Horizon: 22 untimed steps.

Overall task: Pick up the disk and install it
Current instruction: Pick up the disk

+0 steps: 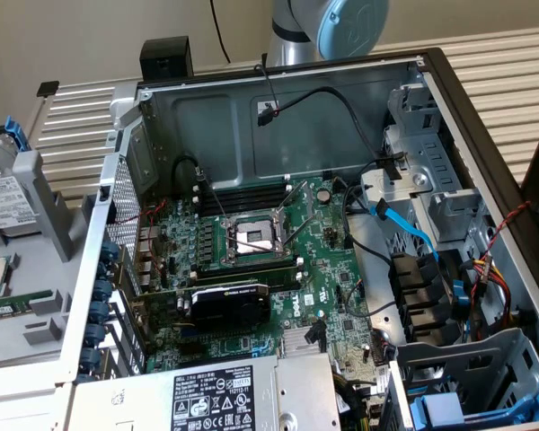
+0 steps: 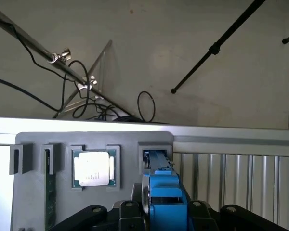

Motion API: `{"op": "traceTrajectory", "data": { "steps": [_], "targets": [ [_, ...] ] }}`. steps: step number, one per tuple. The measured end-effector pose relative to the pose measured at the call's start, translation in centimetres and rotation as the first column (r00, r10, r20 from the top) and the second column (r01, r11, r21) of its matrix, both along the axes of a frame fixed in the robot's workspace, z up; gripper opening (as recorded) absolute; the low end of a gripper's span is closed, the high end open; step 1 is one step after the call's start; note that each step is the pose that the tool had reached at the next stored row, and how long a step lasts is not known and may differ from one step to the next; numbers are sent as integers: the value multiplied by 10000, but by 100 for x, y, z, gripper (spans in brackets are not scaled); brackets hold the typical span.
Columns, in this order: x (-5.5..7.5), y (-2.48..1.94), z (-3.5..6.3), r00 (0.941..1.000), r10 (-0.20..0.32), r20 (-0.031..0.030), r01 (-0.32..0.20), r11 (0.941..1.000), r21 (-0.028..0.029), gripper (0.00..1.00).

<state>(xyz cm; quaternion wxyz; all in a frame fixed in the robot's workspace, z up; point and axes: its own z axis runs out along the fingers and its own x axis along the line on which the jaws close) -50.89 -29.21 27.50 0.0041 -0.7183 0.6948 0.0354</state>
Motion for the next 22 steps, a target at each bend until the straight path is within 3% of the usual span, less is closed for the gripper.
{"op": "traceTrajectory", "data": {
  "steps": [12, 17, 22],
  "targets": [
    [0, 0, 179, 10000, 1, 0, -1, 10000, -8, 37],
    [0, 1, 321, 10000, 0, 2, 0, 10000, -36, 37],
    [0, 2, 526, 10000, 0, -1, 0, 10000, -84, 37]
  ]
}}
